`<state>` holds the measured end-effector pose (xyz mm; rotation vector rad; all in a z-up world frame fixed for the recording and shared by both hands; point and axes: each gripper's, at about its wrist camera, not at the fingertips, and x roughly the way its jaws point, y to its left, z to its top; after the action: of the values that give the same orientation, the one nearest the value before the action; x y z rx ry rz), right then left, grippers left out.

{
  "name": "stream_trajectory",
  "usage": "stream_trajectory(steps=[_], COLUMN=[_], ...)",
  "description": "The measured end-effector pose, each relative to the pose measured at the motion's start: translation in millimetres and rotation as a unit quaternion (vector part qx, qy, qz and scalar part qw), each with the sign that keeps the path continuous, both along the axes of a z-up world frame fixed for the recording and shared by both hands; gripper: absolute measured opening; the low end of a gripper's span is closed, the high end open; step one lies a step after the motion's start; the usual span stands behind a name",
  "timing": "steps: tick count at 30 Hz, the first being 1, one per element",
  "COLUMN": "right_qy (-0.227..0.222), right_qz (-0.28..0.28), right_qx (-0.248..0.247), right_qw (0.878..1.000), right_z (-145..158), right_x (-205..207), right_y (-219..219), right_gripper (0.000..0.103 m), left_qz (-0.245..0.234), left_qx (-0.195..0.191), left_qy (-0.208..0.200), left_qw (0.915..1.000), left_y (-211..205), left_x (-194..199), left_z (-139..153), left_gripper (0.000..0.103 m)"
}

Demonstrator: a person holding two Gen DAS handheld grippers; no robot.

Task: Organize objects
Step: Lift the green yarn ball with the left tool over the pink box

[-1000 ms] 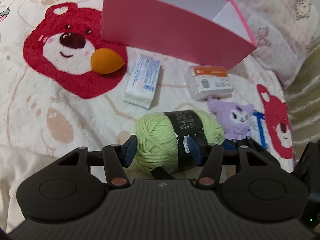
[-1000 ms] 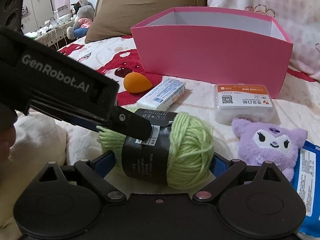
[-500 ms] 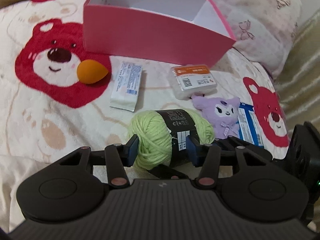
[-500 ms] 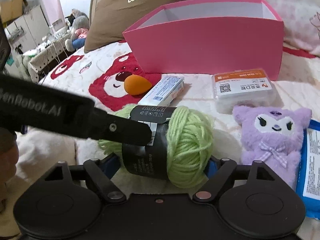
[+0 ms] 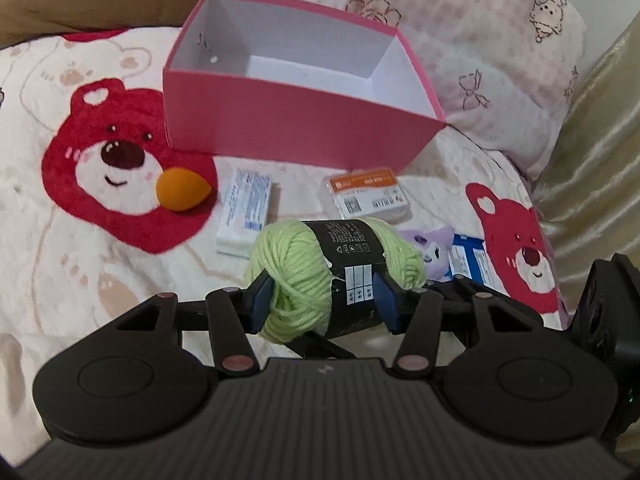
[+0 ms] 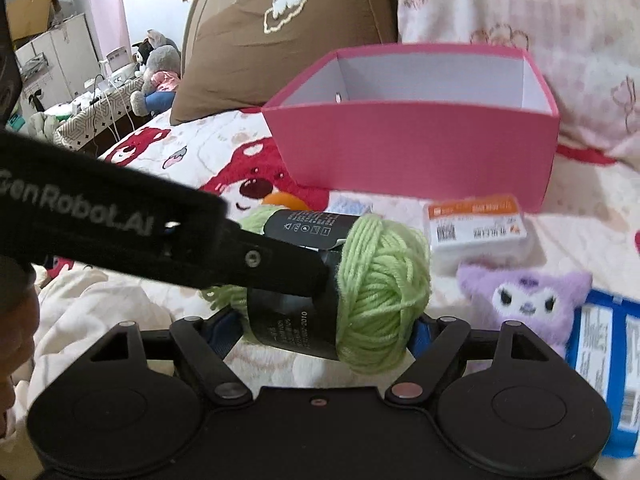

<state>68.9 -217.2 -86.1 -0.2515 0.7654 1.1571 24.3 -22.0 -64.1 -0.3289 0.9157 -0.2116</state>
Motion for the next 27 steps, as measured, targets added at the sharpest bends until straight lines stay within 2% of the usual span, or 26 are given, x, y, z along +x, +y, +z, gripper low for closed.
stream_trajectory(steps=[7,11,14,17,19,22,27], right_qy=[-0.006,-0.029,-0.013,-0.02,-0.022,-0.02,-0.049], right_qz=[0.002,0.022,0.025,0.023,0.02,0.02,0.028], right_qx=[0.014,0.013,0.022,0.021,0.02,0.018,-0.003], right_qw=[1.0,0.999,0.999,0.999,0.999,0.999,0.998], right_z=[21,41,55,68,76,86,102], right_x=[6,13,27,31,33,39,44], right_y=[9,11,10,12,15,21,35], right_gripper=[0.084,0.086,0.087,0.087,0.088,0.09,0.09], left_qz=[-0.023,-0.035,-0.041,-0.049,-0.052,-0.049,-0.049], left_qx=[0.006,0.001,0.002,-0.001,-0.009,-0.04,-0.051], left_qy=[-0.005,-0.019,-0.027,-0.03,-0.028,0.002,0.0], left_qw=[0.9997,0.9992,0.9988,0.9983,0.9982,0.998,0.9975], left_y=[8,8,6,7,10,16,23], left_x=[12,18,22,31,38,53,72], left_z=[30,48,59,70,77,82,90], left_gripper=[0.051,0.05,0.05,0.05,0.05,0.05,0.051])
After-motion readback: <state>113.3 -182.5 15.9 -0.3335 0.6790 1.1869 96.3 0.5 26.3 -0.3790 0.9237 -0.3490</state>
